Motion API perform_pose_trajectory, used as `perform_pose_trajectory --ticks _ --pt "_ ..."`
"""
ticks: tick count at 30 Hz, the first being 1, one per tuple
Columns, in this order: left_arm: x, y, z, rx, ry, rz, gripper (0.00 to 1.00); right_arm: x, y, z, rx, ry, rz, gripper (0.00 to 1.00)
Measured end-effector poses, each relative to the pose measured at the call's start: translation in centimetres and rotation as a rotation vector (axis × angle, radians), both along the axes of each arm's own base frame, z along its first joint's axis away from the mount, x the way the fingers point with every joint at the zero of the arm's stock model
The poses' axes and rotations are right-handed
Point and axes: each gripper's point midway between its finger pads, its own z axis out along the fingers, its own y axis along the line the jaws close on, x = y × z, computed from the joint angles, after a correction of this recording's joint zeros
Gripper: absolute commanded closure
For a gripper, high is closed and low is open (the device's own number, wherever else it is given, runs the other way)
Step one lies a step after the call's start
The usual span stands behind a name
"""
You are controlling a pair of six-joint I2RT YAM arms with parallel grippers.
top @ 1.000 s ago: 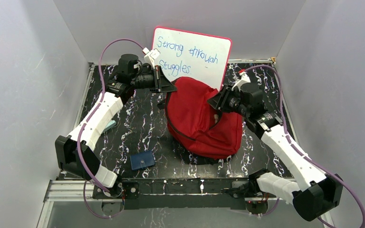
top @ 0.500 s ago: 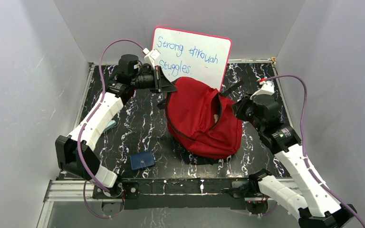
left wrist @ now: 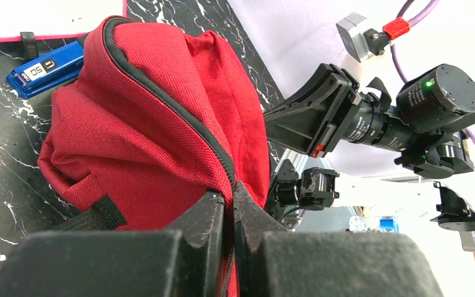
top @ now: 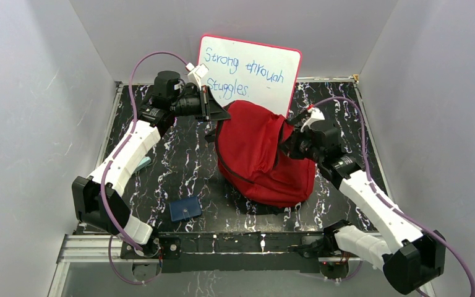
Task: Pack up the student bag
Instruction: Adjust the student bag at the center of the board.
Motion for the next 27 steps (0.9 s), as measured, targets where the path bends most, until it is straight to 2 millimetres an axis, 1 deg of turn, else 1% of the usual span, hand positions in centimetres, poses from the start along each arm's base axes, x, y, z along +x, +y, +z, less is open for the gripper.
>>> perform_pose_trajectory --ticks 3,6,11,13,15,16,18,19,21,25,27 --pt "0.0 0.0 0.0 0.000 0.001 0.001 1.00 0.7 1.5 0.0 0.037 -0.010 0.052 0.85" --pt "0.0 0.0 0.0 0.000 0.002 0.001 1.00 1.1 2.2 -0.7 0.044 0.005 0.076 0.85" --pt "0.0 0.0 0.0 -0.001 0.003 0.001 1.00 1.5 2.8 -2.0 0.038 0.039 0.089 0.85" --pt "0.0 0.0 0.0 -0.001 0.004 0.002 1.00 1.6 2.8 -2.2 0.035 0.041 0.090 0.84" --pt "0.0 0.0 0.0 -0.002 0.005 0.002 1.00 1.6 2.7 -2.1 0.030 0.034 0.090 0.79" --pt "0.0 0.0 0.0 -0.002 0.005 0.002 1.00 1.7 2.6 -2.1 0.024 0.029 0.088 0.76" --pt "0.0 0.0 0.0 -0.002 0.006 0.002 1.00 1.8 2.2 -2.0 0.002 0.016 0.078 0.75" --pt "0.0 0.0 0.0 -0.002 0.006 0.002 1.00 1.9 1.7 -2.0 -0.021 0.010 0.064 0.75" --pt "0.0 0.0 0.0 -0.002 0.005 0.002 1.00 2.3 0.5 -1.6 -0.074 -0.017 0.025 0.70" --pt "0.0 0.0 0.0 0.000 0.002 0.001 1.00 3.6 -1.8 0.2 -0.189 -0.093 -0.038 0.59" --pt "0.1 0.1 -0.1 0.006 -0.003 0.003 1.00 4.4 -2.7 1.0 -0.234 -0.130 -0.058 0.56"
